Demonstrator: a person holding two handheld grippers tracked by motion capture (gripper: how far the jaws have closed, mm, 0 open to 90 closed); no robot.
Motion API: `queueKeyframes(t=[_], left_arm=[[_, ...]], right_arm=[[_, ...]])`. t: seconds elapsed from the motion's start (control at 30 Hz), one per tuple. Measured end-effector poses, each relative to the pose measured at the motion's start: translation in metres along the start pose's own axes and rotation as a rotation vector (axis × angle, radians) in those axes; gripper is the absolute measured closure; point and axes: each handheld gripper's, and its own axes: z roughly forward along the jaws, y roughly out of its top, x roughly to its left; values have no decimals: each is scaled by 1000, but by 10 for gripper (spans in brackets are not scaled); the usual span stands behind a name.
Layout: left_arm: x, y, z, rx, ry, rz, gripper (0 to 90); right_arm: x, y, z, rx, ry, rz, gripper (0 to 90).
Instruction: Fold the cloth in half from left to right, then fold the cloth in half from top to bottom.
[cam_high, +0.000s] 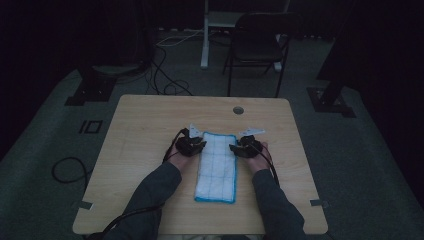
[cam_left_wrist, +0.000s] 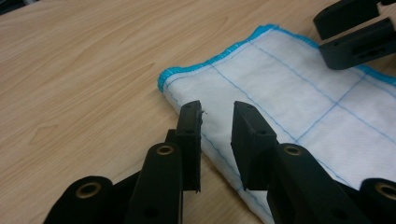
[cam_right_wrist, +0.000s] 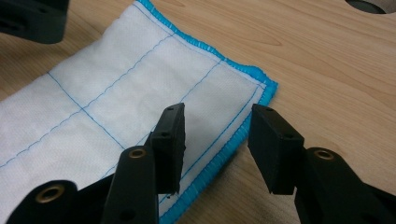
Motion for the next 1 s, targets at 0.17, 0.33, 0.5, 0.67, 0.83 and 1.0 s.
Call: queueKeyframes(t=[0.17, 0.33, 0.5, 0.67, 0.83, 1.0], left_arm=[[5, 4, 6, 13, 7, -16, 732], [7, 6, 8, 7, 0, -33, 721], [8, 5, 12, -10, -19, -82, 700], [6, 3, 19, -13, -30, -107, 668], [1, 4, 29, 18, 16, -99, 642], [10, 6, 34, 30, 70, -163, 615]], right_arm=[[-3, 1, -1, -2, -6, 4, 559], [-5, 3, -1, -6, -13, 6, 556], [-7, 7, 2, -7, -23, 20, 555], [-8, 12, 7, -1, -28, 36, 554], [-6, 16, 15, 32, -54, 14, 553], [-7, 18, 22, 44, -61, 51, 548]])
